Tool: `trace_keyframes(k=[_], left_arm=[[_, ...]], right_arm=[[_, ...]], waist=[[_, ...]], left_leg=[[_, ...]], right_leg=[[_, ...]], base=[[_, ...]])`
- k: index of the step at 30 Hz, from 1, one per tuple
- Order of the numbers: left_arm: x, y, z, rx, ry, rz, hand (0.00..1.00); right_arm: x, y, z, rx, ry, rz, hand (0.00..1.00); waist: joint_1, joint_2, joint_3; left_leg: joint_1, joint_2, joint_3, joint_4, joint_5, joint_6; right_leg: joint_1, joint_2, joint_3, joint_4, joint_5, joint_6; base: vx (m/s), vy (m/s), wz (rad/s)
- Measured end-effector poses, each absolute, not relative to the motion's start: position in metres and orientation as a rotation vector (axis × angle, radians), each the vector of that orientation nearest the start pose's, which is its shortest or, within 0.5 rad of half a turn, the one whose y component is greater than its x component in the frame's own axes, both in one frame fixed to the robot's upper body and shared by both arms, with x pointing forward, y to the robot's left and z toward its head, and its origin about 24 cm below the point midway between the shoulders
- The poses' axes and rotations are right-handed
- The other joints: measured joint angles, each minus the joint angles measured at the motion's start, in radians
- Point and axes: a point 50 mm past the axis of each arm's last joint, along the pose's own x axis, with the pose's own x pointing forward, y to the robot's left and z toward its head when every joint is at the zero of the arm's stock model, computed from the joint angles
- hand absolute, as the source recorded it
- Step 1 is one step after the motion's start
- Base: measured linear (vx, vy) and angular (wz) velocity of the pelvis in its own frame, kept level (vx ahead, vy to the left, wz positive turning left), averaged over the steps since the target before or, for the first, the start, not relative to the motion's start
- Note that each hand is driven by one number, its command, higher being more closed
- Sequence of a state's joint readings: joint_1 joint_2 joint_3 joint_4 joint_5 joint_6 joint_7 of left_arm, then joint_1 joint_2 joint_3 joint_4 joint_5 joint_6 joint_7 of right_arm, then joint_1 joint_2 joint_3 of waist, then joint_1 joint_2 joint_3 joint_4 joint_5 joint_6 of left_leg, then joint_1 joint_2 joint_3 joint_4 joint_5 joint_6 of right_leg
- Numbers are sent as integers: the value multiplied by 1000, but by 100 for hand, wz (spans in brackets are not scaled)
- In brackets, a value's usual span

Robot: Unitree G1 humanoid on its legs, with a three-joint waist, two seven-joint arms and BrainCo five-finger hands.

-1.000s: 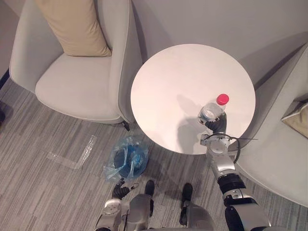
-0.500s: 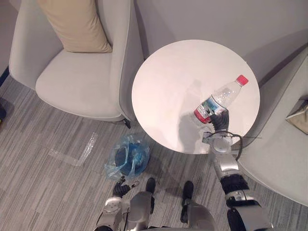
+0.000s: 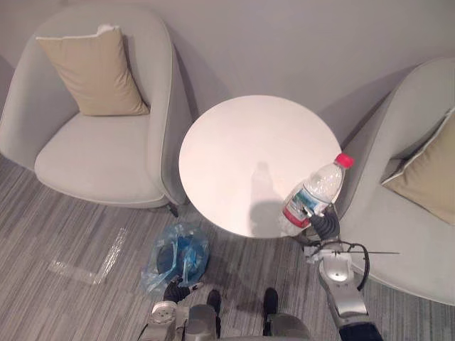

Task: Gather rubbish on tea table into small bin, then transfer packed bag to large trash can.

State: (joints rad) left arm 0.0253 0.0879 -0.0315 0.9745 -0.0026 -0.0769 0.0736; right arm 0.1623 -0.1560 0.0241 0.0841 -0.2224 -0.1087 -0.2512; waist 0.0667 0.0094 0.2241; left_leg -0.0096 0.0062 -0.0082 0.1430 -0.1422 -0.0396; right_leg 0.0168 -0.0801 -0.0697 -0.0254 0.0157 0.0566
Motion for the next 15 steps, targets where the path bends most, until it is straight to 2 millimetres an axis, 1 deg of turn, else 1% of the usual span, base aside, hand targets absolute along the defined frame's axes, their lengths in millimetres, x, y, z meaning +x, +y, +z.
trace_keyframes(k=[4,5,7,10,15], left_arm=[[133,181,-147,143,941,64,0],[133,181,-148,144,942,62,0],[130,180,-149,145,957,58,0],[128,179,-150,153,961,38,0],[127,179,-150,163,962,30,0]], right_arm=[[191,-196,-18,-452,193,-190,100],[189,-196,-20,-460,207,-186,100],[181,-198,-37,-490,288,-169,100],[173,-199,-51,-521,363,-155,100],[173,-197,-53,-533,373,-141,100]], waist=[[-12,-1,-27],[-12,-1,-29],[-12,1,-50],[-15,1,-56],[-15,-5,-59]], left_leg=[[18,1,6,-1,0,0],[21,1,8,-1,0,0],[31,4,25,-2,0,-1],[58,4,33,-3,0,0],[80,3,45,-3,0,0]], right_leg=[[20,0,6,-9,2,3],[21,1,9,-9,3,4],[22,3,26,-9,7,5],[44,3,35,-8,10,5],[52,1,49,8,11,7]], base=[[-44,-4,-4],[-51,-12,-15],[-55,-5,-21],[-42,9,-11],[-61,12,-9]])
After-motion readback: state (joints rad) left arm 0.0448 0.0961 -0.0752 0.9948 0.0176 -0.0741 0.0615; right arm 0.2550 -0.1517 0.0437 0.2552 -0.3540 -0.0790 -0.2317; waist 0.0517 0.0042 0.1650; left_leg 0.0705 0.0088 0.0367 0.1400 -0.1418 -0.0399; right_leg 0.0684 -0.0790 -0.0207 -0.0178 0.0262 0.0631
